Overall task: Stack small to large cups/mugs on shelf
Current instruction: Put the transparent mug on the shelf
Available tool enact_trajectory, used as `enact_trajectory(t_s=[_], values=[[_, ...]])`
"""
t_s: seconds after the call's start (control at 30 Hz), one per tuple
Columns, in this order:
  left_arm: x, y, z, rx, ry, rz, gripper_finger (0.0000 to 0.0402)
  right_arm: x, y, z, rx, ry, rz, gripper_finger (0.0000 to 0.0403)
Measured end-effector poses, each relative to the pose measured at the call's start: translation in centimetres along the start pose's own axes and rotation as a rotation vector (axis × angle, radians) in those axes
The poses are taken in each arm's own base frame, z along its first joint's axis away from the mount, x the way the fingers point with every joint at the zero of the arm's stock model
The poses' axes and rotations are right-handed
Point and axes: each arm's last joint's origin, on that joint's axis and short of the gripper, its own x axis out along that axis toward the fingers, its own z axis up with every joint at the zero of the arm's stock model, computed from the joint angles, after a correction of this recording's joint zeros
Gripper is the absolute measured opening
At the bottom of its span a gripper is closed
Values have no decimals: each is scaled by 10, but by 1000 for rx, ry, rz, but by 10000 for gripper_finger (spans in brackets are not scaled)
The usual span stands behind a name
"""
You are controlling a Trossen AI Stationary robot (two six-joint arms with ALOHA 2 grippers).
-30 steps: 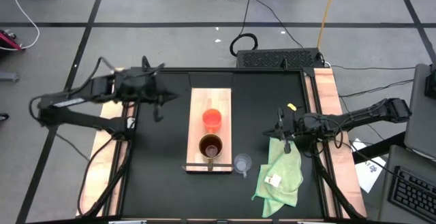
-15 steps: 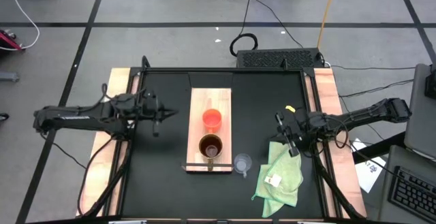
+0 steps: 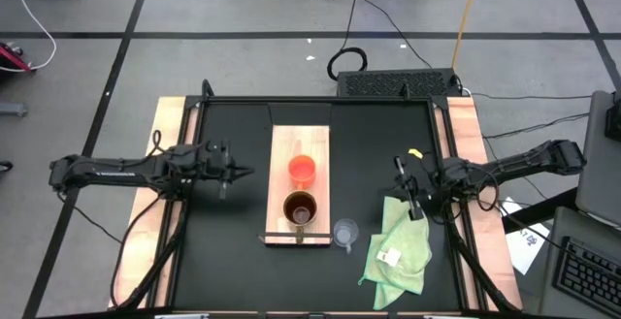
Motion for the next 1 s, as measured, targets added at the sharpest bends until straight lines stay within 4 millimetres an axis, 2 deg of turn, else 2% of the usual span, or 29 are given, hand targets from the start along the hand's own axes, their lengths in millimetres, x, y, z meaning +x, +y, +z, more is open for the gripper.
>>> enact_trajectory(t_s=[0.13, 0.3, 0.67, 0.83, 1.0], values=[[1, 0, -8, 5, 8, -1, 0, 5, -4, 13, -30, 9, -72, 0], [1, 0, -15, 5, 15, -2, 0, 15, -9, 26, -32, 125, -138, 0], [1, -1, -16, -5, 23, -13, 0, 51, -5, 48, 16, 366, -51, 0], [1, -1, -16, -20, 31, -15, 1, 73, 5, 62, 42, 524, 22, 0], [1, -1, -16, -21, 31, -15, 1, 93, 15, 71, 68, 597, 69, 5]])
